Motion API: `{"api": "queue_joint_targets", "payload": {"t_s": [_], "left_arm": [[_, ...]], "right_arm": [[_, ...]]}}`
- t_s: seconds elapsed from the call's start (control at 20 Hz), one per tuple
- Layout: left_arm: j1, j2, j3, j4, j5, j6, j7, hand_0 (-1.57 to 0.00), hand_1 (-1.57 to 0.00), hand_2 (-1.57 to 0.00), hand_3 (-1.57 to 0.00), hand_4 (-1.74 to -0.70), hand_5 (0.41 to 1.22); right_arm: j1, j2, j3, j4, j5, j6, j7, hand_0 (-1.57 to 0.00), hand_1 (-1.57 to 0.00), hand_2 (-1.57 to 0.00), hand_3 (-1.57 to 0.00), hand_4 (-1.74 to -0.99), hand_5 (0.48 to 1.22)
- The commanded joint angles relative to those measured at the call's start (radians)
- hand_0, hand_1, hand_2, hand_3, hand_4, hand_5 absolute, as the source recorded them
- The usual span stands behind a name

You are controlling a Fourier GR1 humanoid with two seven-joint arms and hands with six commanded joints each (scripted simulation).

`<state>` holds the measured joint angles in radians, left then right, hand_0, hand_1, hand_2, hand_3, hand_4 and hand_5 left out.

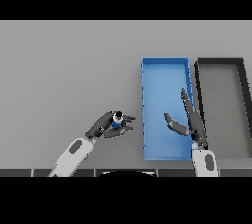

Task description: Pick up the blue pipe and place it into the blue bin.

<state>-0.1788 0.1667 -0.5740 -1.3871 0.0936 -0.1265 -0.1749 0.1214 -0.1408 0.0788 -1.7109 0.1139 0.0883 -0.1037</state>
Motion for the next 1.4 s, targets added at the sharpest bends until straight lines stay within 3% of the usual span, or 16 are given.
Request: {"api": "queue_joint_targets", "payload": {"t_s": [0.0, 0.25, 0.5, 0.85, 1.1, 1.25, 1.35], "left_arm": [[-0.012, -0.012, 0.001, -0.001, -0.004, 0.011, -0.010, -1.45, -1.47, -1.48, -1.39, -1.69, 1.179], [-0.053, -0.016, -0.013, -0.118, 0.026, -0.001, -0.007, -1.53, -1.54, -1.54, -1.44, -1.72, 1.207], [-0.087, 0.001, -0.026, -0.203, 0.049, -0.019, 0.088, -1.56, -1.56, -1.56, -1.45, -1.72, 1.216], [-0.110, -0.001, -0.026, -0.226, 0.068, -0.031, 0.150, -1.57, -1.57, -1.57, -1.44, -1.73, 1.219], [-0.107, 0.005, -0.031, -0.220, 0.048, -0.030, 0.150, -1.57, -1.57, -1.57, -1.44, -1.73, 1.220], [-0.112, 0.000, -0.029, -0.217, 0.046, -0.026, 0.152, -1.57, -1.57, -1.57, -1.44, -1.73, 1.221], [-0.109, 0.005, -0.031, -0.224, 0.053, -0.034, 0.159, -1.57, -1.57, -1.57, -1.44, -1.73, 1.221]], "right_arm": [[-0.007, 0.005, 0.002, 0.002, 0.002, -0.004, 0.013, 0.00, 0.00, 0.00, 0.00, -1.245, 0.621], [0.012, -0.007, -0.001, 0.005, 0.013, -0.002, -0.005, 0.00, 0.00, 0.00, 0.00, -1.228, 0.629], [0.009, -0.011, -0.005, 0.013, 0.012, 0.001, -0.029, 0.00, 0.00, 0.00, 0.00, -1.215, 0.639], [0.005, -0.013, -0.006, 0.031, -0.002, 0.020, -0.027, 0.00, 0.00, 0.00, 0.00, -1.174, 0.629], [0.013, -0.019, -0.011, 0.041, -0.032, 0.051, -0.023, 0.00, 0.00, 0.00, 0.00, -1.207, 0.619], [0.006, -0.031, -0.018, 0.002, -0.096, 0.098, -0.049, 0.00, 0.00, 0.00, 0.00, -1.195, 0.610], [-0.019, -0.060, -0.022, -0.034, -0.211, 0.189, -0.003, 0.00, 0.00, 0.00, 0.00, -1.199, 0.593]]}}
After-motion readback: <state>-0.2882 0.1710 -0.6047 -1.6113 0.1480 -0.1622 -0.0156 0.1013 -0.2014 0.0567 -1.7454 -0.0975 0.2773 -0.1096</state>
